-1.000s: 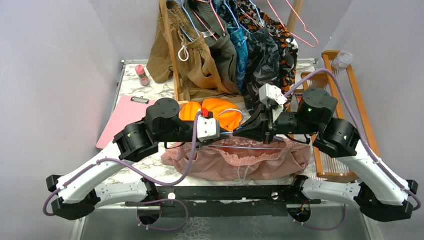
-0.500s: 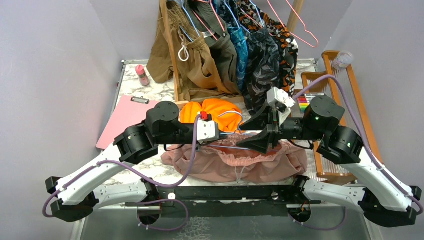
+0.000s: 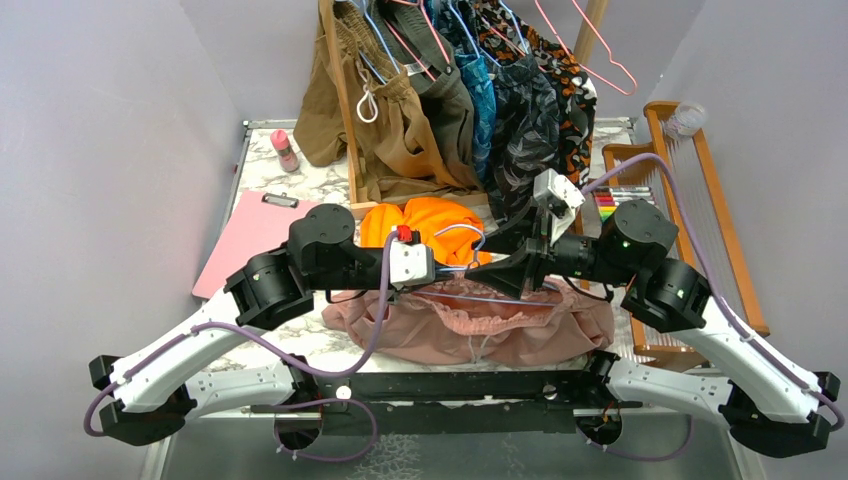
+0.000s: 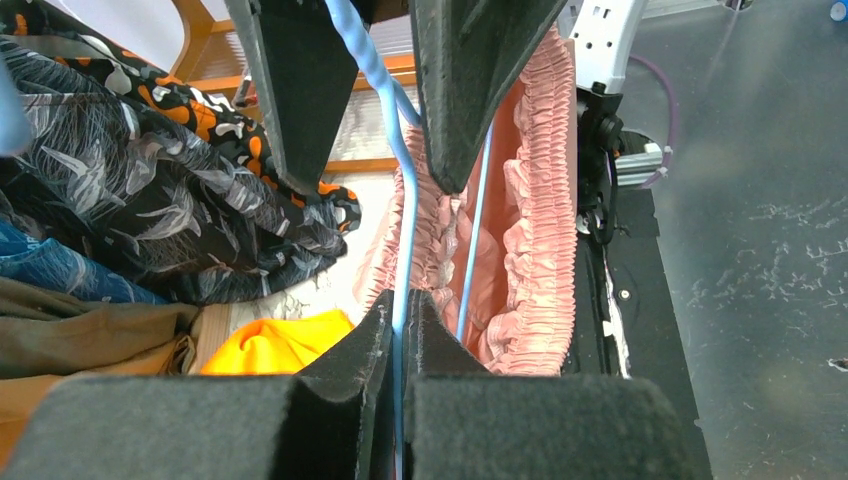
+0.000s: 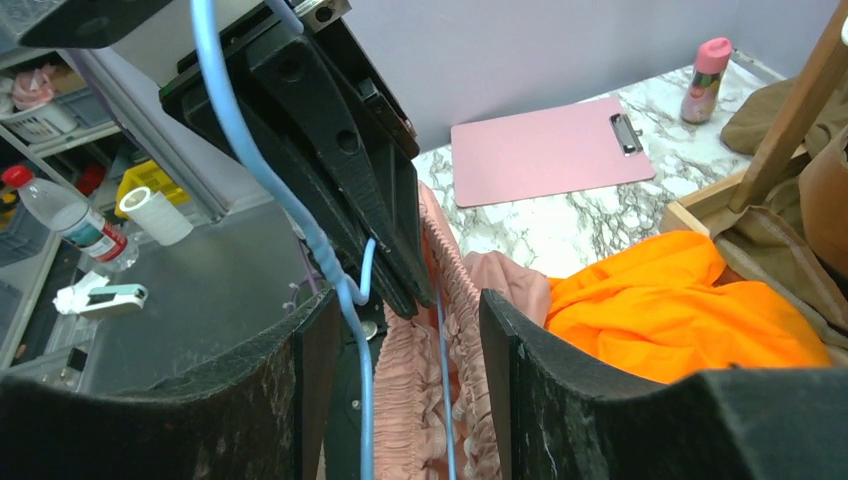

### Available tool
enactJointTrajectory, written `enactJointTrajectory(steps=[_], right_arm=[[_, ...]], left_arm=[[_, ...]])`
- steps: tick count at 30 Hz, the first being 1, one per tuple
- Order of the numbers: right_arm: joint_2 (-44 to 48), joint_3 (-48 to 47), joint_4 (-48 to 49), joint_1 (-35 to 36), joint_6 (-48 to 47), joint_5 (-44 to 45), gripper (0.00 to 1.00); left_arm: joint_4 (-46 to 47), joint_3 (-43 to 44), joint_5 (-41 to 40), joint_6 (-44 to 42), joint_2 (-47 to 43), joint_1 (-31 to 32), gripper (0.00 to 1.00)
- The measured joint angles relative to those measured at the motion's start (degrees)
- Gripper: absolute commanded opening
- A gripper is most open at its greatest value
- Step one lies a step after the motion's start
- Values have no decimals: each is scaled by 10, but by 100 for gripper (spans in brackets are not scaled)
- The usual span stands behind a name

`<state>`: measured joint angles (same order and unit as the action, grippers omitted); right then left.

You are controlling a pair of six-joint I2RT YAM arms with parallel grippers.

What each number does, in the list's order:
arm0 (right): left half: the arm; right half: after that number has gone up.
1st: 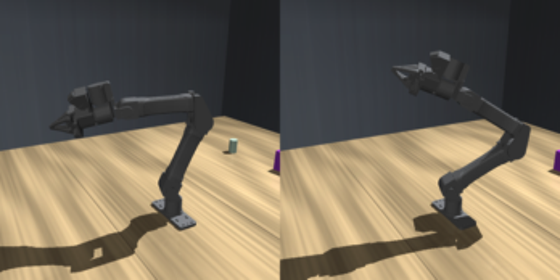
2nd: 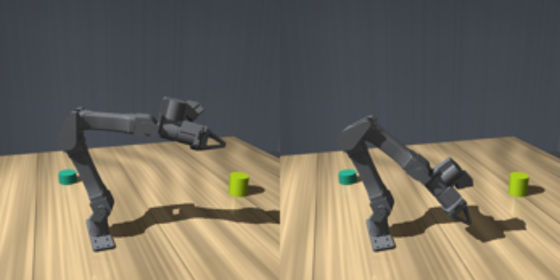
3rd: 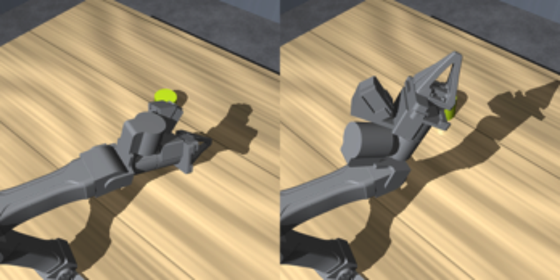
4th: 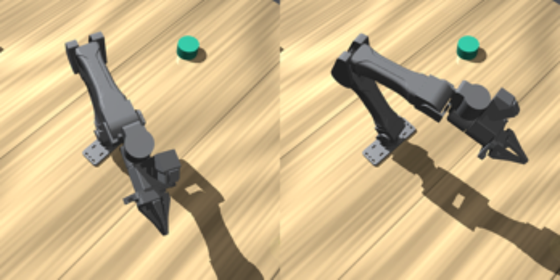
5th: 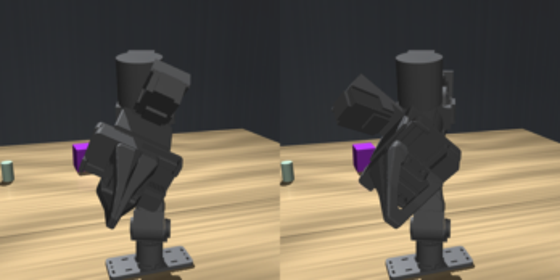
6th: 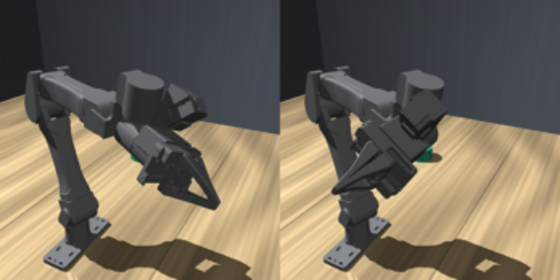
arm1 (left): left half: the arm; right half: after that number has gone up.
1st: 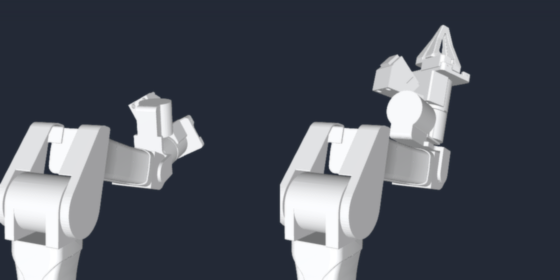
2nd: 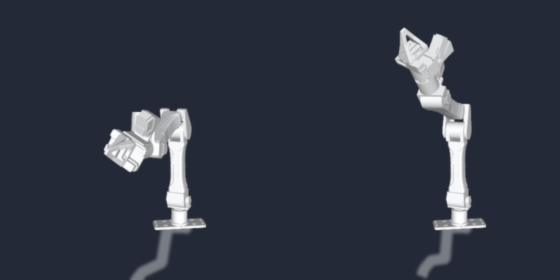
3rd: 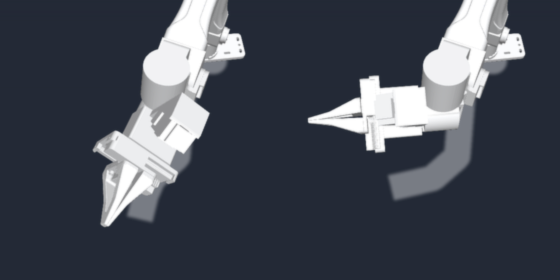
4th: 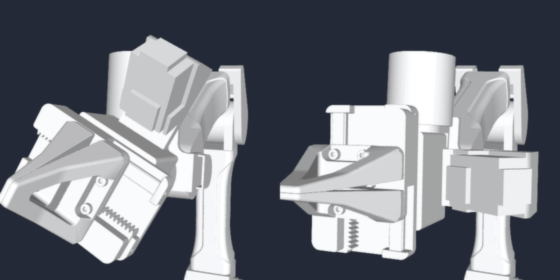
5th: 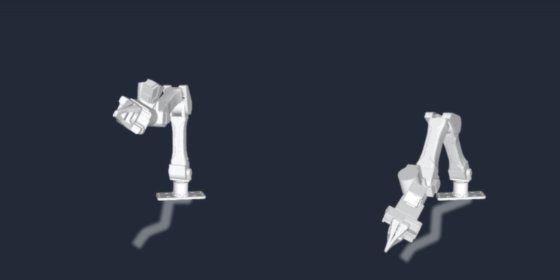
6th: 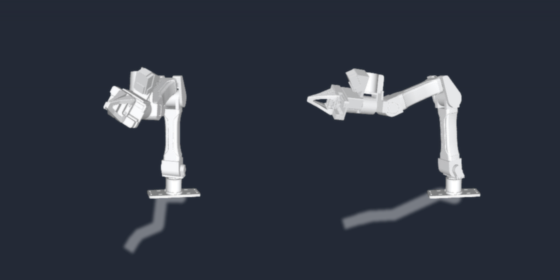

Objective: Place the shorts on the hanger
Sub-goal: Hang the shorts on the hanger.

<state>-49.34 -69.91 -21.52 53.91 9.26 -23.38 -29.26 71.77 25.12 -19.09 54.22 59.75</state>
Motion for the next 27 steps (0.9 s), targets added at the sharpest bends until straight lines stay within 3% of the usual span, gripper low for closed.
enactJointTrajectory(steps=[16,24,27], right_arm=[[-8,17,61,0,33,-16,33],[-6,23,74,0,36,-22,33],[-6,25,77,0,36,-26,27]], left_arm=[[1,-2,1,0,-6,0,0],[4,-3,1,0,-7,-1,0],[4,-3,1,2,-7,-1,0]])
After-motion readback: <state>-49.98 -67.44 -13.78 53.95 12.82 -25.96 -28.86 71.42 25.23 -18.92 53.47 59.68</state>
